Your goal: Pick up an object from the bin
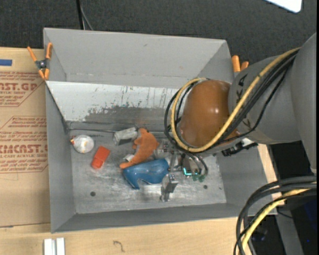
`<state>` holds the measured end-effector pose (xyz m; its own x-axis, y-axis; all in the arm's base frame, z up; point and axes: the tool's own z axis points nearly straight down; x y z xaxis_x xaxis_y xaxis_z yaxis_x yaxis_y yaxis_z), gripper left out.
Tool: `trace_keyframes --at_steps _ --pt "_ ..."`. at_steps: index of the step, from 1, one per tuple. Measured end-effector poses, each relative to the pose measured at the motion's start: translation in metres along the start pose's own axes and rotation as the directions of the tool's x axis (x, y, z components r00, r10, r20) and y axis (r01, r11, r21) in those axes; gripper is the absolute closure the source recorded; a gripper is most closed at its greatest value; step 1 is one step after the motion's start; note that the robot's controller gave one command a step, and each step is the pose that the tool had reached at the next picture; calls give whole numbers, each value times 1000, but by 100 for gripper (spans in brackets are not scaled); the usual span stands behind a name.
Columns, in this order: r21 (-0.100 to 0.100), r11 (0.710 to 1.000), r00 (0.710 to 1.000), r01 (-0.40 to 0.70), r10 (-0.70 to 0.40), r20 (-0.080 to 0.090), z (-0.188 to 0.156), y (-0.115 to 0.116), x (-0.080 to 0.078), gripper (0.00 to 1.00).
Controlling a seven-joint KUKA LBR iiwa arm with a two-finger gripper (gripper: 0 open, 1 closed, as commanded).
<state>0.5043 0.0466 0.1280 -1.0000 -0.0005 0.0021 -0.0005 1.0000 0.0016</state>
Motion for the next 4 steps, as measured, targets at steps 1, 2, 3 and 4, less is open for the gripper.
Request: trace_keyframes --at_steps 1,2,3,4 --pt "0 1000 1000 0 0 1 -1 0 0 0" --pt "3 990 990 138 -139 19 31 -17 -33 100" --pt "3 990 990 139 -139 19 31 -17 -33 100" --pt "2 982 982 187 -187 7 25 -17 -28 100"
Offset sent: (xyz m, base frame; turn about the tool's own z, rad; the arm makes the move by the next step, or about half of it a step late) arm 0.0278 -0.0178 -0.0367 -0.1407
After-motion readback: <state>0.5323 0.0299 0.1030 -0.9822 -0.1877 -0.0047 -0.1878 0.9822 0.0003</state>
